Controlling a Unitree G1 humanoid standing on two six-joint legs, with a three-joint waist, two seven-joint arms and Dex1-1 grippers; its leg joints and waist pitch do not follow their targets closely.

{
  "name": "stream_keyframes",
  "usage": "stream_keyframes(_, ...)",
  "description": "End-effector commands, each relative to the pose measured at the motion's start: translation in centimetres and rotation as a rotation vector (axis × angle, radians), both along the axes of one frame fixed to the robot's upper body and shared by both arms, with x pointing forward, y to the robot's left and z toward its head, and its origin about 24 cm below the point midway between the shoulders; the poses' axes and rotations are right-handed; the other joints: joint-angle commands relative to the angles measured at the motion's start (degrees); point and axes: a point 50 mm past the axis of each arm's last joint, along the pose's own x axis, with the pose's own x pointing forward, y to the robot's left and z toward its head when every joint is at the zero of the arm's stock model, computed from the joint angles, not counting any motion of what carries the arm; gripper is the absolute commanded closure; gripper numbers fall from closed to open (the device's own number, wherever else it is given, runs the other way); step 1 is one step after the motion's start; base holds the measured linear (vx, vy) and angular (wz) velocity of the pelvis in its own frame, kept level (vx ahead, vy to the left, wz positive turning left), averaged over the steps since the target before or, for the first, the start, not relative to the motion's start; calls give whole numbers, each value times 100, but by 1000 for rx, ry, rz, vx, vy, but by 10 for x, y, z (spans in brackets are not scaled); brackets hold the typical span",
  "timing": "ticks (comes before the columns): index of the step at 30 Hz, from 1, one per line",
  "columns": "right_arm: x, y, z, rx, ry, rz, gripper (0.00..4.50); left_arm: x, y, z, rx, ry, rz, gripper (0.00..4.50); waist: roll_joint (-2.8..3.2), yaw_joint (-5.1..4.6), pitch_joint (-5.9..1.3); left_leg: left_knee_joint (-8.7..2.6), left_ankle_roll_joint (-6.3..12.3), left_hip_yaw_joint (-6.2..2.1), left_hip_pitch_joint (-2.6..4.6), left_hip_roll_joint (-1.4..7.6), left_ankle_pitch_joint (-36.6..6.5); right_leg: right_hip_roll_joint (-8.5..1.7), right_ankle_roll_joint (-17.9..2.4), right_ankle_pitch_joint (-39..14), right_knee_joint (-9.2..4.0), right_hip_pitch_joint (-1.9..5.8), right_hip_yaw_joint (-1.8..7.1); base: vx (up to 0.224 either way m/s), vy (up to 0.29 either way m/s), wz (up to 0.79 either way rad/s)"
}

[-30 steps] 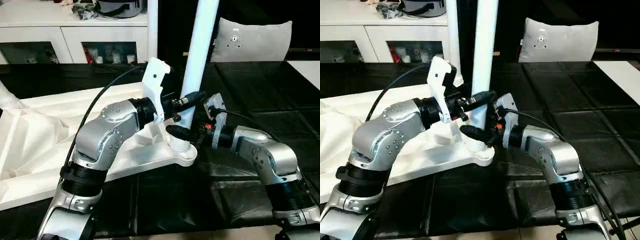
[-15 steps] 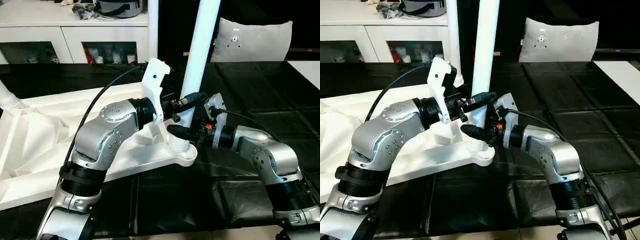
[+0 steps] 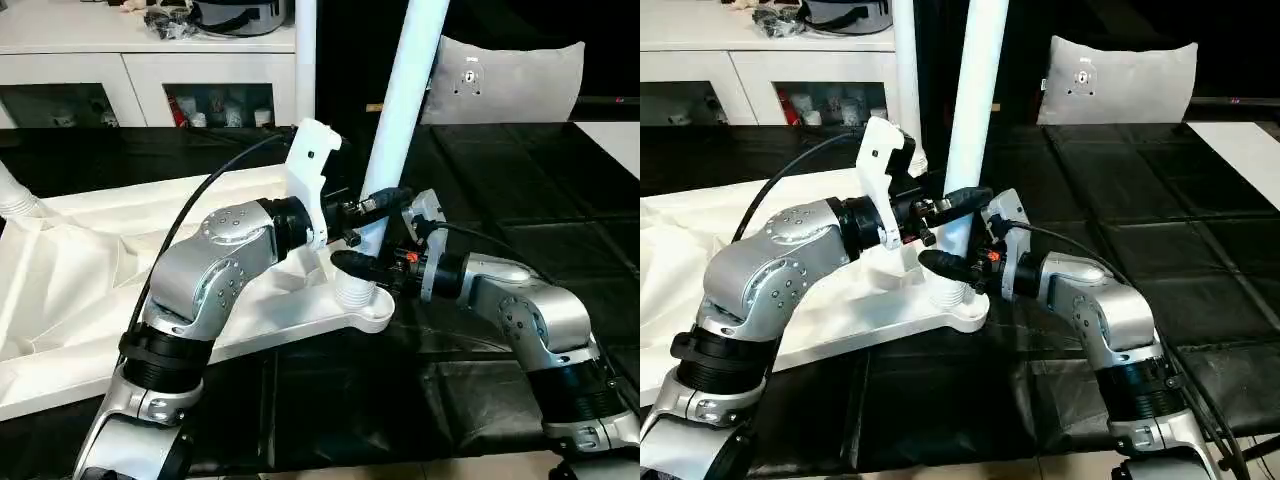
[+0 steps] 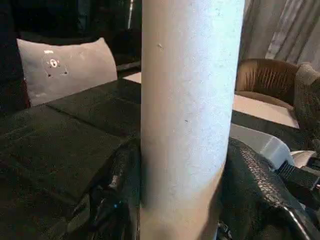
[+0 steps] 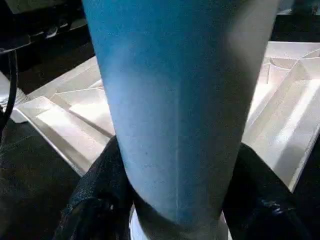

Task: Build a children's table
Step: Insert table leg to table base

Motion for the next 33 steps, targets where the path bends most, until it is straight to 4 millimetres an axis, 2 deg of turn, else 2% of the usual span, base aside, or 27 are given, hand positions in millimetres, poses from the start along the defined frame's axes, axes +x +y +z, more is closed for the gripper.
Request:
stream_keyframes(1, 2, -6, -1, -4, 9, -36, 254, -4, -5, 14, -23, -46, -43, 241, -32, -4, -390, -396, 153, 43, -45, 100, -595, -315, -434, -2080, -405, 385, 305, 0, 0, 0)
stream_keyframes(12, 2, -6, -2, -7, 8, -37, 257, 3, -1, 18, -38, -76, 36, 241, -51, -1, -387, -393, 171, 48, -51, 94, -564, -312, -447, -2061, -400, 388, 306, 0, 0, 0)
stream_keyframes(13, 2, -6, -2, -8, 8, -38, 257, 3, -2, 21, -67, -77, 19, 241, -51, -2, -388, -390, 176, 51, -49, 91, -555, -312, -428, -2088, -407, 385, 306, 0, 0, 0)
stream_keyframes(14, 2, -6, -2, -8, 8, -38, 258, 3, -2, 21, -70, -77, 17, 185, -47, 0, -387, -390, 178, 51, -50, 87, -551, -311, -421, -2103, -411, 384, 305, 0, 0, 0)
stream_keyframes(15, 3, -6, -2, -12, 6, -38, 259, -1, -3, 26, -114, -77, -31, 171, -51, 2, -389, -389, 170, 50, -51, 90, -557, -318, -417, -2117, -409, 388, 304, 0, 0, 0)
stream_keyframes(16, 3, -6, -2, -13, 6, -38, 259, -5, -5, 27, -140, -63, -71, 171, -70, 3, -394, -387, 173, 52, -55, 89, -540, -318, -423, -2097, -405, 390, 305, 0, 0, 0)
stream_keyframes(24, 5, -5, -1, -11, 5, -45, 259, -29, -15, 28, -253, 6, -304, 171, -46, -5, -384, -395, 185, 51, -48, 92, -573, -310, -464, -2105, -408, 380, 305, 0, 0, 0)
stream_keyframes(29, 7, -7, -2, -8, 16, -79, 259, -34, -17, 27, -296, 37, -353, 171, -27, -9, -385, -399, 163, 46, -46, 98, -617, -307, -449, -2093, -407, 381, 305, 0, 0, 0)
stream_keyframes(33, 7, -8, -2, 7, 44, -90, 259, -30, -20, 24, -242, 22, -317, 171, -19, -6, -387, -403, 159, 42, -38, 101, -632, -305, -457, -2065, -405, 382, 305, 0, 0, 0)
